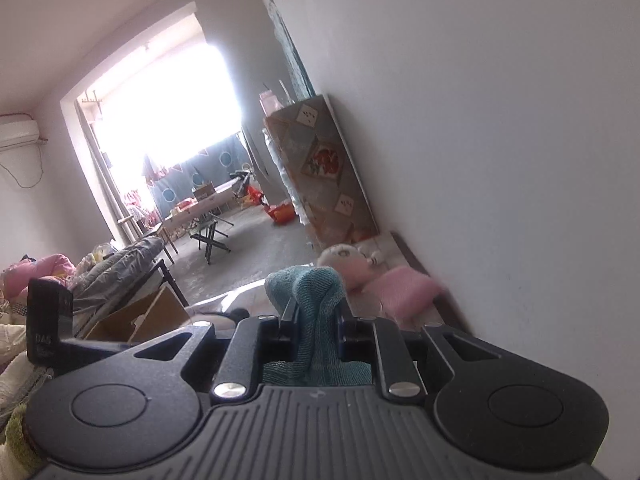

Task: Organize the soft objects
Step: 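Grasp the teal towel with the right tool while the left tool grasps the ZONSEN tissue pack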

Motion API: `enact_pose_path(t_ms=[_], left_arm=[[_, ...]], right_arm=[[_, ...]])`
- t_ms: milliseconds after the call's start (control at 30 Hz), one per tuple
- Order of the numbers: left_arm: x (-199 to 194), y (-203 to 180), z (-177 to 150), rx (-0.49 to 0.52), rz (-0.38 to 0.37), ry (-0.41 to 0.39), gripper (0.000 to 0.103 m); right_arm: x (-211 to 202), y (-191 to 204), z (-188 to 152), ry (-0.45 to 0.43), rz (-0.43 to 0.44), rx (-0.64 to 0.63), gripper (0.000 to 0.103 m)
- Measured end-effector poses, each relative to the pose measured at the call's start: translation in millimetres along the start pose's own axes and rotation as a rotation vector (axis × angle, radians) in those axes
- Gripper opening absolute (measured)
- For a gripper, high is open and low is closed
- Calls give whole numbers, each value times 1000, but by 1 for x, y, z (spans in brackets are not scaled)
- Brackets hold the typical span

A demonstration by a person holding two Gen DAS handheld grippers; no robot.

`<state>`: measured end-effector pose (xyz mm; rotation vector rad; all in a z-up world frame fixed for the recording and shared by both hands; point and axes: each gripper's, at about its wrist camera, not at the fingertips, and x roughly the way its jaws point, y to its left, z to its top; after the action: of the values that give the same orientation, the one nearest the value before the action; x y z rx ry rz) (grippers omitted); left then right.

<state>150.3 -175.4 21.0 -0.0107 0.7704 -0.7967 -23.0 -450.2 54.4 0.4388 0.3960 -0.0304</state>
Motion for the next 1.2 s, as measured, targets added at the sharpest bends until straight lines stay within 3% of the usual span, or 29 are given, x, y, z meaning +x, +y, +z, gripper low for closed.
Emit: enact_pose_path(t_ms=[133,400,433,533,833,967,1100,1200], left_arm=[[28,-8,9,27,4,59,103],[78,-15,17,55,101,190,101],[82,-15,17,52,118,204,101],[92,-15,17,52,139,237,100],[108,-17,16,53,146,305,91],[106,-17,16,55,144,299,83],[101,-15,17,30,142,292,80],[97,-13,16,12,139,285,79]], right_arm=[[29,-25,-23,94,-52,56,17],[88,-20,-58,152,-164,-92,23],[94,-19,-60,164,-161,-110,27],[104,-18,-67,184,-160,-153,60],[133,-20,-82,283,-144,-198,71],[142,-11,-90,318,-159,-287,76],[145,-4,-96,324,-179,-366,75],[141,0,-97,322,-168,-390,57]])
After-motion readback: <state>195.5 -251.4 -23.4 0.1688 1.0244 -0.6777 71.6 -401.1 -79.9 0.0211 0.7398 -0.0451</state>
